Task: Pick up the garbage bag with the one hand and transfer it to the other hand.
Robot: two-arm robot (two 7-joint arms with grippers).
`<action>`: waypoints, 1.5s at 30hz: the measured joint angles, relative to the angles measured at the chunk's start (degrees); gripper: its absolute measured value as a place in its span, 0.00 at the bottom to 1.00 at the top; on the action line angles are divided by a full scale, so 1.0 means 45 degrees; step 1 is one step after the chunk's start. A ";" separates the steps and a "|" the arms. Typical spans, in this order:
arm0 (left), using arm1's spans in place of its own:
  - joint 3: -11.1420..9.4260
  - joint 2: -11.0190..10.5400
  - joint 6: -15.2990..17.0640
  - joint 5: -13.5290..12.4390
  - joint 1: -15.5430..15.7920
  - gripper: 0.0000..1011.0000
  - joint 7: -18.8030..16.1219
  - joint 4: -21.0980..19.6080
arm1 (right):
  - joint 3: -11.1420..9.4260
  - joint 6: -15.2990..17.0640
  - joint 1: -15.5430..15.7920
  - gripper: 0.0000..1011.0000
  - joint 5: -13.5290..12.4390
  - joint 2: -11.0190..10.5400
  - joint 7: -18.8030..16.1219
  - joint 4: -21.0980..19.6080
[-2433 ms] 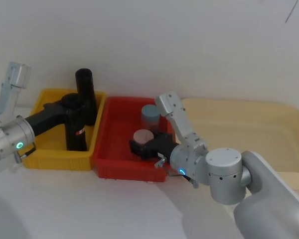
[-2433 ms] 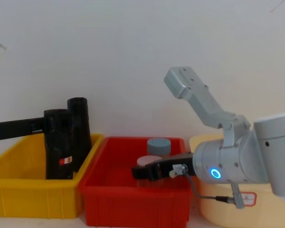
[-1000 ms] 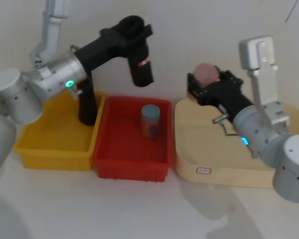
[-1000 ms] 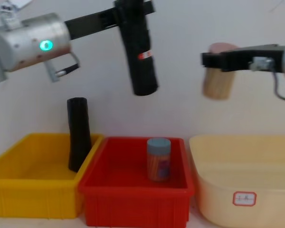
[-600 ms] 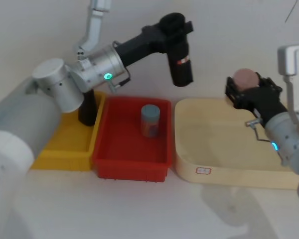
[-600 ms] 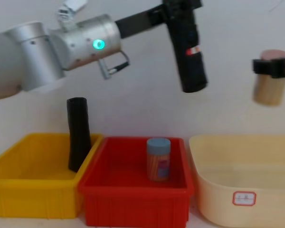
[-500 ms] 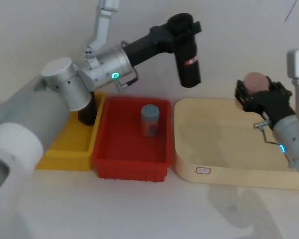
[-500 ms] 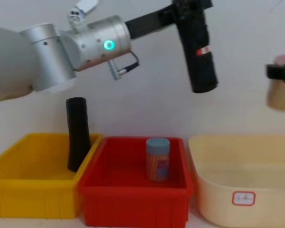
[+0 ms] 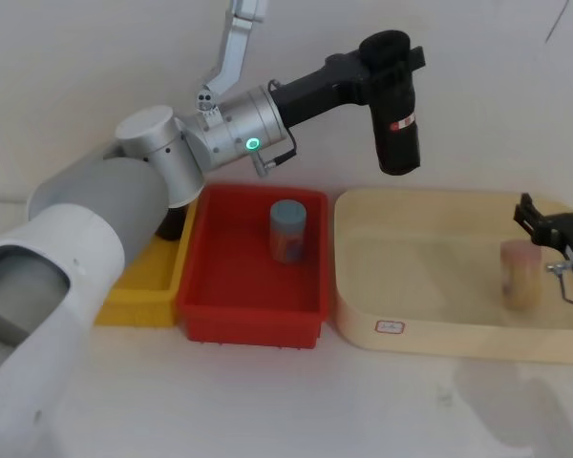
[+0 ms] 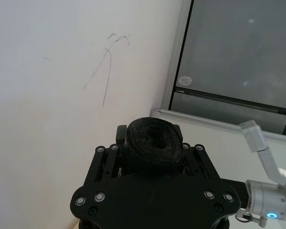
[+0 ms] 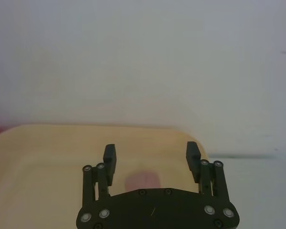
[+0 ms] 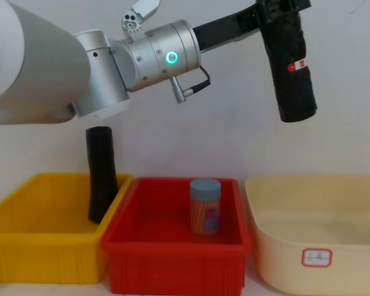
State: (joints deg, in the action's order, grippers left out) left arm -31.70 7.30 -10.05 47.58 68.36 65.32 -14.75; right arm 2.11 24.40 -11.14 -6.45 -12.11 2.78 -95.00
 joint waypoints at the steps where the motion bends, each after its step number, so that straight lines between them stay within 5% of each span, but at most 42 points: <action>1: -0.0014 0.0033 -0.0016 0.0015 0.0039 0.50 0.0036 0.0080 | -0.0101 0.0004 0.0002 0.87 -0.0006 -0.0003 0.0046 0.0109; 6: -0.0087 0.0215 -0.0108 0.0093 0.0252 0.50 0.0228 0.0518 | -0.0356 0.0016 0.0010 0.99 -0.0015 -0.0009 0.0161 0.0363; 12: -0.0137 0.0336 -0.0189 0.0139 0.0396 0.50 0.0332 0.0854 | -0.0442 0.0018 0.0115 0.99 -0.0015 -0.0007 0.0164 0.0353; 20: -0.1139 0.0504 -0.0476 0.1150 0.0698 0.50 0.0497 0.1567 | -0.0425 -0.0008 0.0520 0.99 -0.0130 -0.0042 -0.0257 -0.0227; 45: -0.2012 0.0642 -0.0720 0.2025 0.0965 0.50 0.0628 0.2198 | 0.0021 0.0094 0.2064 0.99 -0.1872 -0.0334 -0.3144 -0.2788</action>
State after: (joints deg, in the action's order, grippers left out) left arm -40.75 10.19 -13.29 56.69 72.71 68.15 -4.86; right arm 2.21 24.82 -1.86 -14.87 -13.61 -11.37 -107.55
